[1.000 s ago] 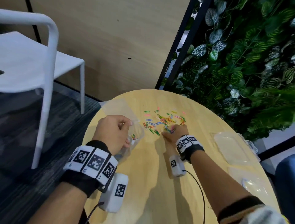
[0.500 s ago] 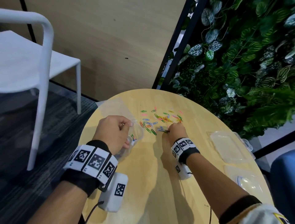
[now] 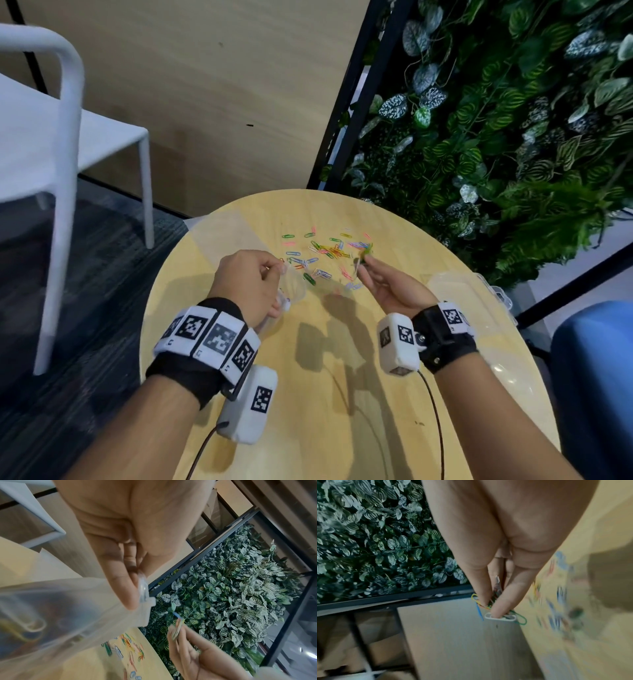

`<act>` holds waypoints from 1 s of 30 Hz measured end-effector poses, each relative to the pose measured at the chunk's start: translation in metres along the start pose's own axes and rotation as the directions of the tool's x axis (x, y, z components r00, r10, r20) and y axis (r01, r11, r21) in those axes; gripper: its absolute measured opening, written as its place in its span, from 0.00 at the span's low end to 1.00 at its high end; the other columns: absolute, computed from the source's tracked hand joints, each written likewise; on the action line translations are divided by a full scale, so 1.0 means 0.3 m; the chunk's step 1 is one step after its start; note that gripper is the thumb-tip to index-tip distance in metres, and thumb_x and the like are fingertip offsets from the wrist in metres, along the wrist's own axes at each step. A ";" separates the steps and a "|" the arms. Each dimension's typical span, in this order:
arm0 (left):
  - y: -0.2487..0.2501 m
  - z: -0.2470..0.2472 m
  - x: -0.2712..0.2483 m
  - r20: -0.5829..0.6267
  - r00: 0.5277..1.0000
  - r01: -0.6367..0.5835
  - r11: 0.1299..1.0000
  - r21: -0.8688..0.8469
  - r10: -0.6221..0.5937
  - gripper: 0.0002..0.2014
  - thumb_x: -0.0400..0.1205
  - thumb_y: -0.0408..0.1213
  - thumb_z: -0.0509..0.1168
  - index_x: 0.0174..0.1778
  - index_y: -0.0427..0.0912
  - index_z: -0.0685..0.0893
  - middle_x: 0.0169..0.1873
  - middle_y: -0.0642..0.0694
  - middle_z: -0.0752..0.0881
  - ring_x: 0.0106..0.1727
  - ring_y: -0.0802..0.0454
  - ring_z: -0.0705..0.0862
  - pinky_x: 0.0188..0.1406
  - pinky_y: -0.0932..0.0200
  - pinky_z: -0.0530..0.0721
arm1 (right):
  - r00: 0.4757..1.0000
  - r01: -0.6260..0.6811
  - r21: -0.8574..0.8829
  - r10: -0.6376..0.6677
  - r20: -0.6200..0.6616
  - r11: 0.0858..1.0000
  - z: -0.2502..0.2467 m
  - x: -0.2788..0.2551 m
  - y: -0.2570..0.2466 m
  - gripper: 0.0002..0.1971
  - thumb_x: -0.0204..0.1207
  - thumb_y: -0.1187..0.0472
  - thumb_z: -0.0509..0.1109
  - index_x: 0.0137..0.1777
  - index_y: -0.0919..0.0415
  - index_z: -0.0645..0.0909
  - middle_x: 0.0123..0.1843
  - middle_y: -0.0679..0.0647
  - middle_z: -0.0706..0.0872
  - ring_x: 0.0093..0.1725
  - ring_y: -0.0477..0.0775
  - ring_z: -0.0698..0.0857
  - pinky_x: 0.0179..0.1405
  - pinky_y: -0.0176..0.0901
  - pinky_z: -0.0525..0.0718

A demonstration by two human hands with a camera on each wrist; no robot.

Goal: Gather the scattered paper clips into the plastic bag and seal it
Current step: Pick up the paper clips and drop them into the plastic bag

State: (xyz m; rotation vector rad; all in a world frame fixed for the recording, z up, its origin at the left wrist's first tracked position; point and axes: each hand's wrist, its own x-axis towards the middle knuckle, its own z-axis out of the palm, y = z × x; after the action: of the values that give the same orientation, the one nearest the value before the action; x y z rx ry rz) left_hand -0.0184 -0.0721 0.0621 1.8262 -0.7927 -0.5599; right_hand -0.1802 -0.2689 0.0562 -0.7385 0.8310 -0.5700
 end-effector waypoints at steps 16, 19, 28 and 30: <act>0.014 0.014 -0.005 0.031 0.999 0.014 0.999 -0.042 -0.013 0.08 0.85 0.33 0.64 0.47 0.40 0.89 0.28 0.43 0.89 0.23 0.49 0.90 0.26 0.59 0.90 | 0.922 0.373 -0.890 -0.214 0.323 0.264 0.246 -0.114 0.183 0.10 0.71 0.67 0.76 0.52 0.63 0.90 0.34 0.52 0.87 0.29 0.41 0.82 0.37 0.31 0.83; 0.018 0.008 -0.008 0.036 0.999 0.008 1.000 -0.029 -0.007 0.08 0.85 0.33 0.64 0.47 0.40 0.89 0.29 0.43 0.89 0.22 0.51 0.89 0.22 0.65 0.87 | 0.845 0.480 -0.868 -0.197 0.496 -0.128 0.277 -0.121 0.157 0.05 0.72 0.62 0.75 0.44 0.57 0.92 0.31 0.48 0.86 0.27 0.41 0.79 0.32 0.28 0.77; -0.006 -0.070 0.019 -0.069 0.996 0.048 0.998 -0.045 -0.052 0.09 0.85 0.34 0.65 0.43 0.44 0.89 0.30 0.41 0.89 0.21 0.47 0.88 0.19 0.60 0.86 | 0.889 0.434 -0.819 -0.036 0.456 0.375 0.343 -0.002 0.018 0.11 0.83 0.65 0.64 0.52 0.69 0.87 0.47 0.65 0.89 0.37 0.53 0.87 0.40 0.44 0.89; -0.022 -0.081 0.031 -0.091 0.994 0.054 0.997 -0.060 -0.060 0.09 0.85 0.34 0.65 0.41 0.45 0.89 0.28 0.41 0.89 0.21 0.46 0.89 0.26 0.52 0.91 | 0.914 0.405 -0.862 -0.115 0.389 0.305 0.328 0.122 0.019 0.12 0.84 0.64 0.63 0.58 0.68 0.86 0.53 0.64 0.88 0.44 0.56 0.87 0.47 0.49 0.90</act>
State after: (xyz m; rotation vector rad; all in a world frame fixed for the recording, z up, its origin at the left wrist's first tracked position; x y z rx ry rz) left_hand 0.0064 -0.0621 0.0649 1.8125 -0.6574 -0.5258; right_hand -0.0788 -0.2564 0.0805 -2.0525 0.7422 -0.1977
